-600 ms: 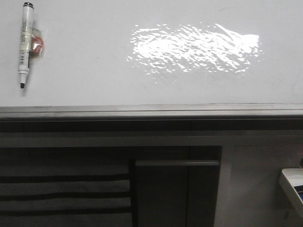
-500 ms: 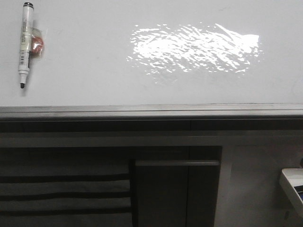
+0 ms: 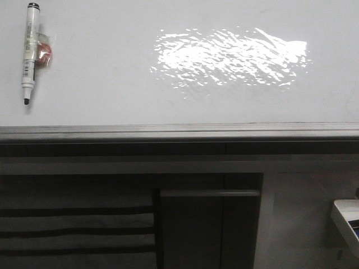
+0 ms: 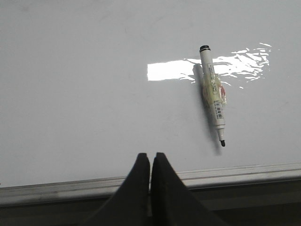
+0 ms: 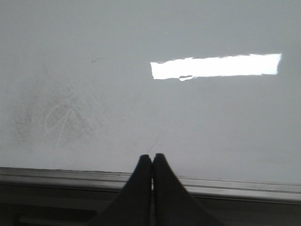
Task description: Write number 9 on whiteboard
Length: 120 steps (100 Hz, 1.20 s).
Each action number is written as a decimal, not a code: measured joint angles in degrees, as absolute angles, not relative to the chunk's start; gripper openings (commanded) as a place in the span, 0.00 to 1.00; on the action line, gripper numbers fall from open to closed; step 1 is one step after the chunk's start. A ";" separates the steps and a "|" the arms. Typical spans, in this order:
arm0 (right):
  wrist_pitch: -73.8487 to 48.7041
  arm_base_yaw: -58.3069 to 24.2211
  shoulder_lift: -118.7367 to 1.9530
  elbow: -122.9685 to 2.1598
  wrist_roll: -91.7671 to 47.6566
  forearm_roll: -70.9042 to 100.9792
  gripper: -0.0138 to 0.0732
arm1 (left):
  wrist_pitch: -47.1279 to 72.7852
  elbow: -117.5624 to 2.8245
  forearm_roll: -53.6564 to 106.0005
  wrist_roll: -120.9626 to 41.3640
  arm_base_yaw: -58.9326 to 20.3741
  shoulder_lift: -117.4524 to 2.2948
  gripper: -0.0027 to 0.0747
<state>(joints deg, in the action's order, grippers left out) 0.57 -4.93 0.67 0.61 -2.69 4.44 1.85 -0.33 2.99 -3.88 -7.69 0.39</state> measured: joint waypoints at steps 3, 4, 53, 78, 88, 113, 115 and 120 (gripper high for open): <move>0.57 -4.93 0.67 0.61 -2.69 4.44 0.08 | 1.85 -0.33 2.99 -3.88 -7.69 0.39 0.01; 0.57 -4.93 0.67 0.61 -2.69 4.44 0.08 | 1.85 -0.33 2.99 -3.88 -7.69 0.39 0.01; -3.00 -4.93 0.67 -6.22 -2.69 5.38 0.08 | 1.90 -6.15 9.30 -3.88 -7.69 0.39 0.01; -14.03 -4.93 -8.49 -21.55 -2.69 4.50 0.08 | 13.86 -23.02 10.08 -3.88 -7.69 -6.99 0.01; -18.31 -4.93 -14.12 -26.13 -2.69 2.72 0.08 | 19.86 -28.42 10.08 -3.88 -7.69 -13.11 0.01; -24.02 -4.93 -23.91 -30.78 -2.69 1.07 0.08 | 23.95 -33.17 10.08 -4.10 -7.69 -23.13 0.01; -24.14 -4.93 -24.28 -30.78 -2.69 1.07 0.08 | 24.08 -33.17 10.08 -4.10 -7.69 -23.53 0.01; -24.39 -4.93 -24.94 -30.78 -2.69 1.02 0.08 | 24.54 -33.17 10.08 -4.19 -7.69 -24.27 0.01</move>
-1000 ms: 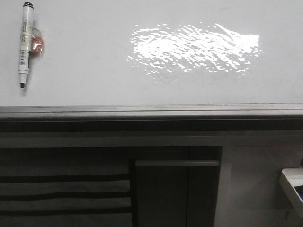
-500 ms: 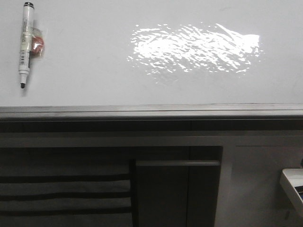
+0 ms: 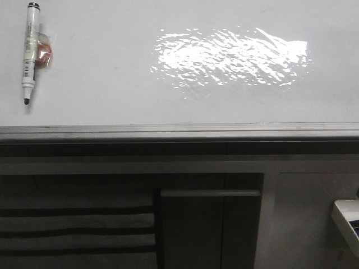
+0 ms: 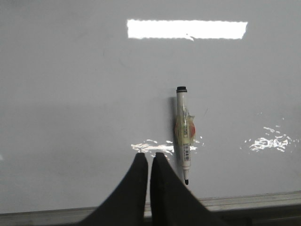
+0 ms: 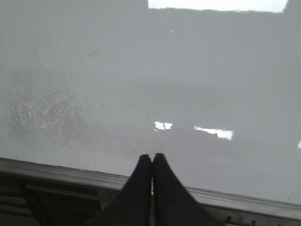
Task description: Write number 9 on whiteboard
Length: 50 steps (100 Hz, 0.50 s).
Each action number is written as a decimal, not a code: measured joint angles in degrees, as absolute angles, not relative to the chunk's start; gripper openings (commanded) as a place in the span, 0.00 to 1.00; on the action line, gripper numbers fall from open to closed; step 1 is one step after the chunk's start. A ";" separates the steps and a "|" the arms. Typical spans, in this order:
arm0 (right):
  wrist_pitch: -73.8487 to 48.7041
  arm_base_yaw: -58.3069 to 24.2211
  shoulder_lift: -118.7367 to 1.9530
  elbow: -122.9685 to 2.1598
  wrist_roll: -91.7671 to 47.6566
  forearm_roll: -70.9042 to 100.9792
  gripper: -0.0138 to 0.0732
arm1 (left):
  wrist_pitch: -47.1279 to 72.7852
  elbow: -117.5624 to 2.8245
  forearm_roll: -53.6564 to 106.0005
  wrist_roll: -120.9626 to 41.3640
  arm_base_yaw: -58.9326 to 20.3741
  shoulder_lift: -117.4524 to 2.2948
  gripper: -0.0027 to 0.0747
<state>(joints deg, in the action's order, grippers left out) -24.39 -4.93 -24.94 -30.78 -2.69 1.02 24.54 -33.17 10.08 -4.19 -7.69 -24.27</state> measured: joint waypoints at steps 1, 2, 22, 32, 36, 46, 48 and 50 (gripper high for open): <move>-24.33 -4.93 -24.96 -30.78 -2.69 0.91 0.08 | 24.69 -33.17 10.08 -4.19 -7.69 -24.28 0.01; -24.42 -4.93 -25.06 -30.78 -2.69 0.93 0.08 | 24.65 -33.17 10.08 -4.19 -7.69 -24.55 0.01; -24.46 -4.93 -25.44 -30.83 -2.69 0.93 0.08 | 25.03 -33.17 10.08 -4.32 -7.69 -25.53 0.01; -24.46 -4.93 -25.44 -30.83 -2.69 0.93 0.08 | 25.03 -33.17 10.08 -4.32 -7.69 -25.63 0.01; -24.46 -4.93 -25.44 -30.91 -2.69 0.93 0.08 | 25.03 -33.17 10.08 -4.32 -7.69 -25.63 0.01; -24.46 -4.93 -25.44 -30.91 -2.69 0.89 0.08 | 25.03 -33.17 10.08 -4.32 -7.69 -25.63 0.01; -24.46 -4.93 -25.44 -30.91 -2.69 0.89 0.08 | 25.03 -33.17 10.08 -4.32 -7.69 -25.63 0.01; -24.46 -4.93 -25.44 -30.91 -2.69 0.89 0.08 | 25.03 -33.17 10.08 -4.32 -7.69 -25.63 0.01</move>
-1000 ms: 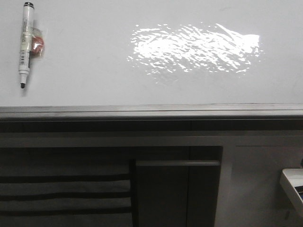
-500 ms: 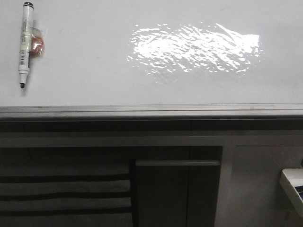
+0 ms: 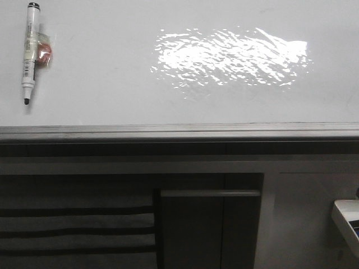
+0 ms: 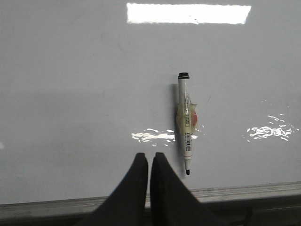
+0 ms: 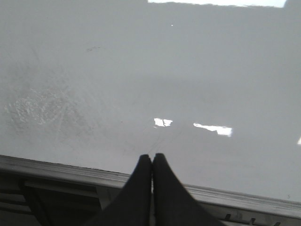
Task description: Write number 9 on whiteboard
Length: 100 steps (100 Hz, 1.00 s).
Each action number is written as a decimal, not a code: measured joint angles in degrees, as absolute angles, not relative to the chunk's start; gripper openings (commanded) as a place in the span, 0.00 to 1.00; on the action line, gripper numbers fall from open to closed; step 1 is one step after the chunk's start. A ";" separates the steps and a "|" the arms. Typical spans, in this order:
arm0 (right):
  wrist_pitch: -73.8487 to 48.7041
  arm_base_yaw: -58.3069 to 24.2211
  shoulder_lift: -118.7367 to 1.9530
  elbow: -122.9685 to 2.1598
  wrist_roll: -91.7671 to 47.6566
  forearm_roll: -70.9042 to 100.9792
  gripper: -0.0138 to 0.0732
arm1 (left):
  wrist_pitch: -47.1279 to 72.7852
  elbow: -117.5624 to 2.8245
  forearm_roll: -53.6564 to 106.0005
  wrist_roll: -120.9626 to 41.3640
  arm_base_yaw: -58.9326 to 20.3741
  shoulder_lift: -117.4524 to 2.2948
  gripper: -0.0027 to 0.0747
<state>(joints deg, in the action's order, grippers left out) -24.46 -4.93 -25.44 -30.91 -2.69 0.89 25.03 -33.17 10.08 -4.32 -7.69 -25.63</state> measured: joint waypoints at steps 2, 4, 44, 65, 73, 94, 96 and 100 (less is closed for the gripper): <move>-24.46 -4.93 -25.44 -30.91 -2.69 0.89 0.08 | 25.03 -33.17 10.08 -4.32 -7.69 -25.63 0.01; -24.55 -4.93 -25.44 -30.91 -2.69 0.89 0.08 | 25.03 -33.17 10.08 -4.32 -7.69 -25.63 0.01; -24.97 -4.93 -25.44 -30.91 -2.69 -0.47 0.20 | 25.03 -33.17 5.61 -4.32 -7.69 -25.63 0.44; -25.58 -4.93 -25.44 -30.91 -2.69 -1.16 0.58 | 25.03 -33.17 4.87 -4.32 -7.69 -25.63 0.74; -25.67 -4.93 -25.44 -30.91 -2.69 -1.41 0.66 | 25.03 -33.17 4.87 -4.32 -7.69 -25.63 0.74; -25.67 -4.93 -25.44 -30.91 -2.69 -1.50 0.66 | 25.03 -33.17 4.74 -4.32 -7.69 -25.63 0.74; -25.67 -4.93 -25.44 -30.91 -2.69 -1.54 0.66 | 25.03 -33.17 4.74 -4.32 -7.69 -25.63 0.74; -25.67 -4.93 -25.44 -30.91 -2.69 -1.54 0.66 | 25.03 -33.17 4.74 -4.32 -7.69 -25.63 0.74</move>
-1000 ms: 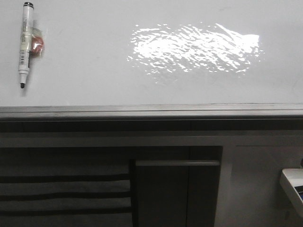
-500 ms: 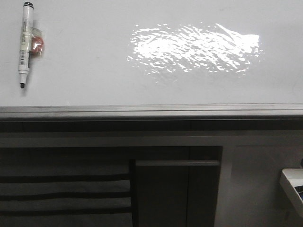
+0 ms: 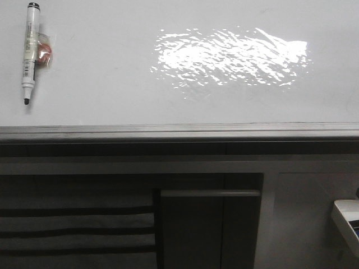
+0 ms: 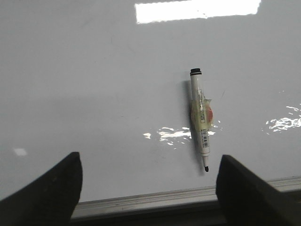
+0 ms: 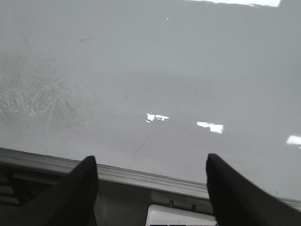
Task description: Write number 9 on whiteboard
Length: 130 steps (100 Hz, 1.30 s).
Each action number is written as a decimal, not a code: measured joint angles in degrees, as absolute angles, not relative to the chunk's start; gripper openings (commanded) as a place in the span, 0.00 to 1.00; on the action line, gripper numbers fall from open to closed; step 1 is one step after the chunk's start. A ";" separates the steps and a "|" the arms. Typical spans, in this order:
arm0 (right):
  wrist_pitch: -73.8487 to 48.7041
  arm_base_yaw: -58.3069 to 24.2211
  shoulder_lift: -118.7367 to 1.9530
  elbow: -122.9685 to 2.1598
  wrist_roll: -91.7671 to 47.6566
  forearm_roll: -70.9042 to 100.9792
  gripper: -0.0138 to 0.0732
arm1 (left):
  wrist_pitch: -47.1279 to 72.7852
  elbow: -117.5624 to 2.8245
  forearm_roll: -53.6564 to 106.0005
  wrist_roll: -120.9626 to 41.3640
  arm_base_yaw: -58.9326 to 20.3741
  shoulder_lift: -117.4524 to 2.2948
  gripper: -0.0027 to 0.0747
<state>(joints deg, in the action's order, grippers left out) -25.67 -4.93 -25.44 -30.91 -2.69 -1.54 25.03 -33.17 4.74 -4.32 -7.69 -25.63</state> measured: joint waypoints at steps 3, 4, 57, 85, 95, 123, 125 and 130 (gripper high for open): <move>-25.67 -4.93 -25.44 -30.91 -2.69 -1.64 0.66 | 25.03 -33.17 4.74 -4.32 -7.69 -25.63 0.74; -25.67 -4.93 -25.44 -30.91 -2.69 -1.63 0.66 | 25.03 -33.17 4.91 -4.32 -7.69 -25.63 0.74; -25.67 -4.93 -25.44 -30.91 -2.69 -1.63 0.66 | 22.66 -33.22 11.27 -9.32 -10.93 -33.93 0.74; -25.67 -4.93 -25.44 -30.91 -2.69 -1.63 0.66 | 12.50 -33.22 11.64 -10.17 -18.89 -47.58 0.74; -25.67 -4.93 -25.44 -30.91 -2.69 -1.63 0.66 | 7.30 -33.22 11.00 -10.29 -20.81 -53.24 0.74; -25.67 -4.93 -25.44 -30.91 -2.69 -1.63 0.66 | -8.06 -33.30 8.58 -10.40 -21.98 -67.13 0.65; -25.67 -4.93 -25.44 -30.91 -2.69 -1.63 0.66 | -9.06 -33.30 8.58 -10.40 -21.98 -67.98 0.62; -25.67 -4.93 -25.44 -30.91 -2.69 -1.63 0.66 | -11.46 -33.30 8.58 -10.40 -21.98 -69.87 0.58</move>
